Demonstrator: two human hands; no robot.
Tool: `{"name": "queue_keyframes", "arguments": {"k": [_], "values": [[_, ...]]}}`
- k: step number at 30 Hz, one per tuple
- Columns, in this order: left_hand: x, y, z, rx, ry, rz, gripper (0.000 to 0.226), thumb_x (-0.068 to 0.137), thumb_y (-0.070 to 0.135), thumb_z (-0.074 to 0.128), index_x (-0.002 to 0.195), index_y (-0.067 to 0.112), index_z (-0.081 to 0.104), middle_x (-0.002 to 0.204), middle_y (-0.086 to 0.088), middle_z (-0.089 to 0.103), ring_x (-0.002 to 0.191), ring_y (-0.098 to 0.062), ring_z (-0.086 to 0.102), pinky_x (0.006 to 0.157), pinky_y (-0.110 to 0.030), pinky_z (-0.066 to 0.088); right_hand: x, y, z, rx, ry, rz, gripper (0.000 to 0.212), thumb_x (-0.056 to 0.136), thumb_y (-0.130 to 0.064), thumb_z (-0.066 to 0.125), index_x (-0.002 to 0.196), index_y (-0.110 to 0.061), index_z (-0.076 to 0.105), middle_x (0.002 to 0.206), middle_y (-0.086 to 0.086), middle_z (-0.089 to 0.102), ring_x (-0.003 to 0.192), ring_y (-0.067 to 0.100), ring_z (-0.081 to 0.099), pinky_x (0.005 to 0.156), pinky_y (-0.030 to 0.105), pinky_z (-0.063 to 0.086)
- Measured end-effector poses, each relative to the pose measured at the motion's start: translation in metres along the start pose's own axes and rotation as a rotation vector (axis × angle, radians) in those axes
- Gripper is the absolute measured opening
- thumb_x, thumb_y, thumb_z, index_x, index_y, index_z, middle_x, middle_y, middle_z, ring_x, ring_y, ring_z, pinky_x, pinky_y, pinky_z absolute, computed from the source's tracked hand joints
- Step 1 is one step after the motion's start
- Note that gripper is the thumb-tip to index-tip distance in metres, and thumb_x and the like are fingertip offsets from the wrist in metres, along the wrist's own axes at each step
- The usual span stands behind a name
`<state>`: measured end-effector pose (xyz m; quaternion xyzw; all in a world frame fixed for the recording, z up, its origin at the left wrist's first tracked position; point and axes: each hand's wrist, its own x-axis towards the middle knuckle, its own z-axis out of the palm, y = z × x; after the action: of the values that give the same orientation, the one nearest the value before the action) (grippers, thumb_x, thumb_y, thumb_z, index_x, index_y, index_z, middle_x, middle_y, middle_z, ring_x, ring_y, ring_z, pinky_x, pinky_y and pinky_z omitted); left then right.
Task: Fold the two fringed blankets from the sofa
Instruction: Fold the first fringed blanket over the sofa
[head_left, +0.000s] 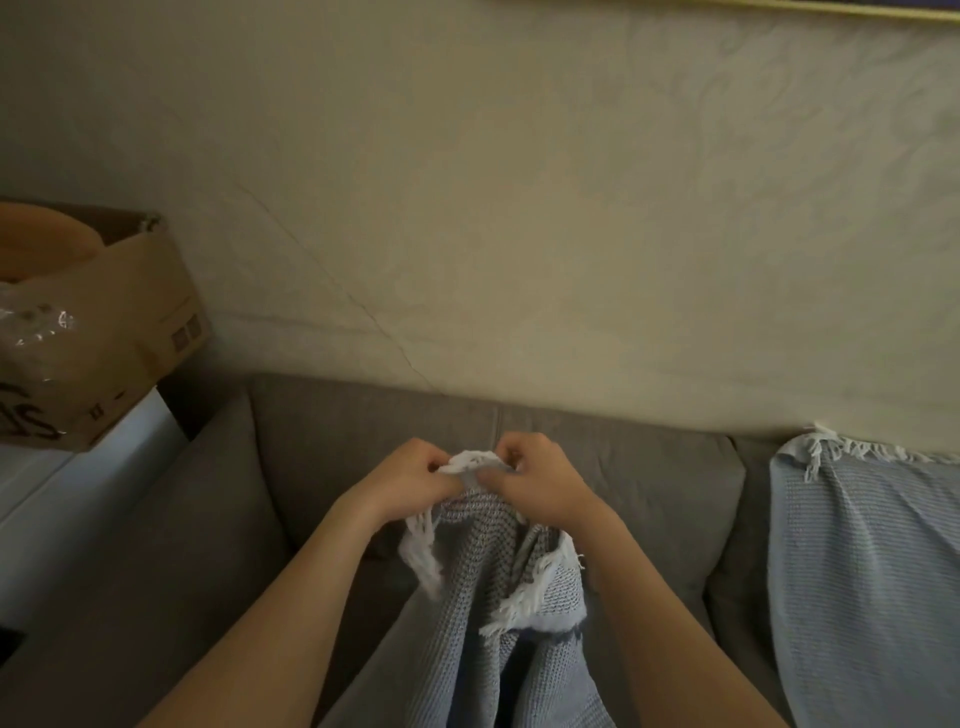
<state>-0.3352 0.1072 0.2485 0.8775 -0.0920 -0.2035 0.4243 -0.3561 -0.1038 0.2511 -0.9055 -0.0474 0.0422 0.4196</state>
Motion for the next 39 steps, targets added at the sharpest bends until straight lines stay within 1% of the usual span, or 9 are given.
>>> {"name": "queue_keyframes", "arguments": {"k": [8, 13, 16, 18, 21, 27, 33, 36, 39], "values": [[0.002, -0.004, 0.002, -0.395, 0.245, -0.101, 0.037, 0.087, 0.038, 0.06, 0.083, 0.002, 0.067, 0.08, -0.01, 0.068, 0.08, -0.023, 0.063, 0.075, -0.04, 0.044, -0.006, 0.014, -0.012, 0.69, -0.005, 0.245, 0.016, 0.095, -0.022, 0.077, 0.097, -0.006, 0.079, 0.098, 0.022, 0.078, 0.09, 0.031, 0.075, 0.088, 0.043, 0.061], [0.011, 0.006, 0.012, -0.454, 0.409, -0.098, 0.037, 0.102, 0.03, 0.049, 0.077, 0.006, 0.061, 0.074, -0.008, 0.063, 0.073, -0.024, 0.058, 0.068, -0.036, 0.041, 0.0, 0.02, -0.012, 0.563, 0.25, 0.363, 0.033, 0.096, 0.001, 0.064, 0.125, -0.014, 0.068, 0.086, 0.009, 0.068, 0.056, 0.006, 0.062, 0.051, 0.017, 0.049], [0.012, 0.011, 0.026, -0.303, 0.513, -0.07, 0.028, 0.103, 0.017, 0.044, 0.077, 0.012, 0.054, 0.08, -0.003, 0.058, 0.079, -0.028, 0.056, 0.062, -0.035, 0.037, -0.001, 0.016, -0.011, 0.583, 0.351, 0.34, 0.037, 0.102, 0.002, 0.045, 0.13, -0.019, 0.055, 0.096, 0.007, 0.066, 0.07, 0.013, 0.058, 0.053, 0.02, 0.046], [0.008, 0.013, 0.033, -0.304, 0.428, -0.029, 0.018, 0.104, 0.015, 0.045, 0.104, 0.018, 0.063, 0.106, 0.0, 0.066, 0.1, -0.022, 0.064, 0.072, -0.032, 0.046, -0.005, 0.011, -0.009, 0.552, 0.339, 0.272, 0.035, 0.104, 0.0, 0.044, 0.129, -0.022, 0.055, 0.106, 0.005, 0.072, 0.071, 0.011, 0.058, 0.054, 0.018, 0.047], [0.0, 0.02, 0.041, -0.309, 0.135, 0.078, 0.048, 0.108, 0.016, 0.05, 0.151, 0.035, 0.047, 0.142, 0.009, 0.053, 0.131, -0.012, 0.052, 0.103, -0.032, 0.043, -0.01, 0.004, -0.003, 0.502, 0.197, 0.064, 0.033, 0.103, 0.002, 0.05, 0.123, -0.023, 0.058, 0.097, 0.008, 0.077, 0.061, 0.007, 0.058, 0.055, 0.022, 0.047], [-0.001, 0.019, 0.042, -0.282, -0.228, 0.128, 0.036, 0.112, 0.024, 0.049, 0.143, 0.035, 0.063, 0.136, 0.013, 0.07, 0.129, -0.002, 0.063, 0.112, -0.03, 0.048, -0.015, 0.003, -0.006, 0.428, 0.087, -0.102, 0.039, 0.094, 0.002, 0.069, 0.122, -0.022, 0.058, 0.096, 0.007, 0.077, 0.093, 0.013, 0.073, 0.084, 0.028, 0.057], [0.013, 0.013, 0.046, 0.005, 0.232, 0.101, 0.016, 0.11, 0.022, 0.046, 0.104, 0.019, 0.061, 0.093, 0.0, 0.064, 0.088, -0.021, 0.063, 0.069, -0.035, 0.044, -0.021, 0.009, -0.013, 0.185, 0.097, 0.033, 0.055, 0.084, -0.004, 0.079, 0.126, -0.023, 0.05, 0.114, -0.001, 0.062, 0.103, 0.016, 0.063, 0.081, 0.028, 0.056], [0.013, 0.017, 0.048, -0.03, 0.413, 0.057, 0.014, 0.109, 0.017, 0.046, 0.111, 0.013, 0.06, 0.104, -0.004, 0.066, 0.094, -0.024, 0.063, 0.074, -0.035, 0.043, -0.025, 0.011, -0.011, -0.023, 0.036, 0.164, 0.046, 0.082, -0.001, 0.068, 0.125, -0.013, 0.056, 0.108, 0.003, 0.065, 0.098, 0.023, 0.065, 0.076, 0.036, 0.056], [0.012, 0.023, 0.046, -0.092, 0.543, 0.017, 0.009, 0.108, 0.014, 0.047, 0.11, 0.013, 0.056, 0.105, -0.002, 0.06, 0.098, -0.022, 0.057, 0.083, -0.033, 0.042, -0.028, 0.017, -0.006, -0.206, 0.0, 0.236, 0.004, 0.082, -0.006, 0.063, 0.081, -0.002, 0.06, 0.074, 0.006, 0.06, 0.068, 0.026, 0.062, 0.054, 0.031, 0.044]]}}
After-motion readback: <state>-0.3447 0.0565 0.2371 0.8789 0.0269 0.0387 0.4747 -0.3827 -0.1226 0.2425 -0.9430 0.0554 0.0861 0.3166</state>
